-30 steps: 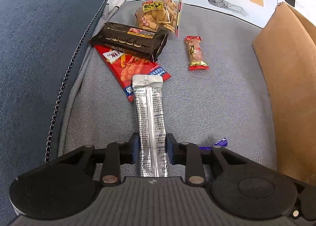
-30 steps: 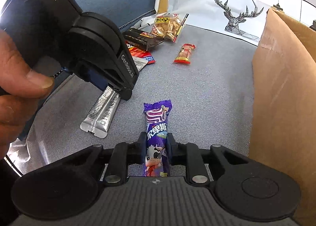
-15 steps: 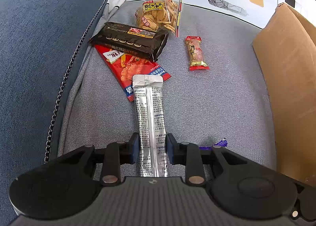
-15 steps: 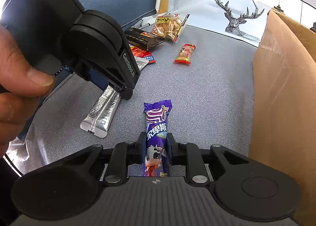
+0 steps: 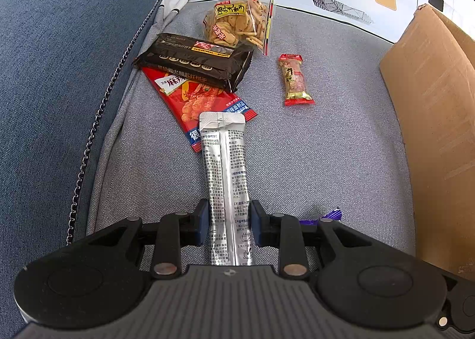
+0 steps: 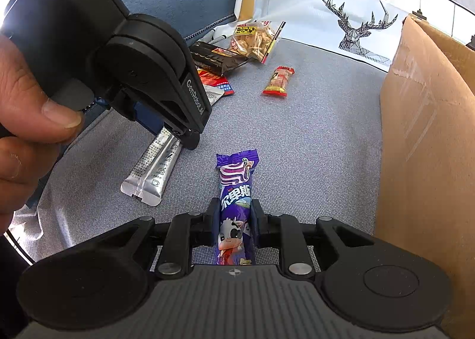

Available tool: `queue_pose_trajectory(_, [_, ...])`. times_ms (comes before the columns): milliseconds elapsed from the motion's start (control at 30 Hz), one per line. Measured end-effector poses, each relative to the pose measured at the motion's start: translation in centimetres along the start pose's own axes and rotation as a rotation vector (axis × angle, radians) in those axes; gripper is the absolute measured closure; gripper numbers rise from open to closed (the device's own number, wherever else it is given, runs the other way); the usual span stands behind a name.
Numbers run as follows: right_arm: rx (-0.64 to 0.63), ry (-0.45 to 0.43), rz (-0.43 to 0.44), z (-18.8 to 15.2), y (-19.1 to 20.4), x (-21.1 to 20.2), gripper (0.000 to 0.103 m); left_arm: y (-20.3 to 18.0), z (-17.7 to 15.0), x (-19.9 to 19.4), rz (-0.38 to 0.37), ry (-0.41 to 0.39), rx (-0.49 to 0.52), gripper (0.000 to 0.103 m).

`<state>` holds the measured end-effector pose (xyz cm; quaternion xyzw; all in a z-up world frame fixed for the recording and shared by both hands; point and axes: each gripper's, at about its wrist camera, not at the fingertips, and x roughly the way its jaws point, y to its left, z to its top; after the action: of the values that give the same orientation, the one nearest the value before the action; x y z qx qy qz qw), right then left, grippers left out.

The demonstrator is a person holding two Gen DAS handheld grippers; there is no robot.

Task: Organize snacks
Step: 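Grasp the silver stick pack with the left gripper while the right gripper grasps the purple candy bar, then carry the silver pack with the left gripper while the right gripper carries the purple bar over the box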

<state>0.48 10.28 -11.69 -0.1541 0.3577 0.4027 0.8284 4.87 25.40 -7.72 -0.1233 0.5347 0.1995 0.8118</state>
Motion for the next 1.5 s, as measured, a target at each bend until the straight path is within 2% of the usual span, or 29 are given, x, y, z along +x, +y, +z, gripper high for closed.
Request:
queue_pose_trajectory(433, [-0.008, -0.003, -0.004, 0.0, 0.1, 0.0, 0.082, 0.0, 0.0, 0.0, 0.004, -0.002, 0.005, 0.072])
queue_pose_trajectory(567, [-0.036, -0.013, -0.009, -0.1, 0.5, -0.2, 0.085, -0.2, 0.1, -0.4, 0.003, -0.022, -0.015, 0.079])
queue_pose_trajectory(700, [-0.058, -0.068, -0.010, -0.2, 0.8, -1.4, 0.087, -0.6, 0.0, -2.3, -0.027, -0.102, -0.048, 0.080])
queue_pose_trajectory(933, [-0.052, -0.262, -0.010, -0.2, 0.4, -6.8, 0.087, -0.1, -1.2, -6.8, -0.097, -0.288, -0.120, 0.080])
queue_pose_trajectory(1100, [-0.094, -0.386, -0.048, 0.4, -0.5, -11.4, 0.087, 0.0, -1.8, -9.1, -0.115, -0.389, -0.108, 0.079])
queue_pose_trajectory(1200, [-0.090, -0.462, -0.091, 1.7, -2.5, -14.6, 0.087, -0.5, -1.7, -10.1, -0.127, -0.439, -0.094, 0.079])
queue_pose_trajectory(1333, [-0.073, -0.548, -0.179, 3.5, -7.1, -18.1, 0.087, -2.0, -1.5, -11.1, -0.151, -0.521, -0.056, 0.079])
queue_pose_trajectory(1433, [-0.022, -0.575, -0.262, 3.8, -11.1, -19.1, 0.087, -4.0, -1.5, -12.1, -0.179, -0.596, -0.012, 0.080])
queue_pose_trajectory(1500, [0.043, -0.563, -0.303, 3.5, -13.5, -18.8, 0.087, -5.5, -1.6, -12.8, -0.201, -0.648, 0.027, 0.079])
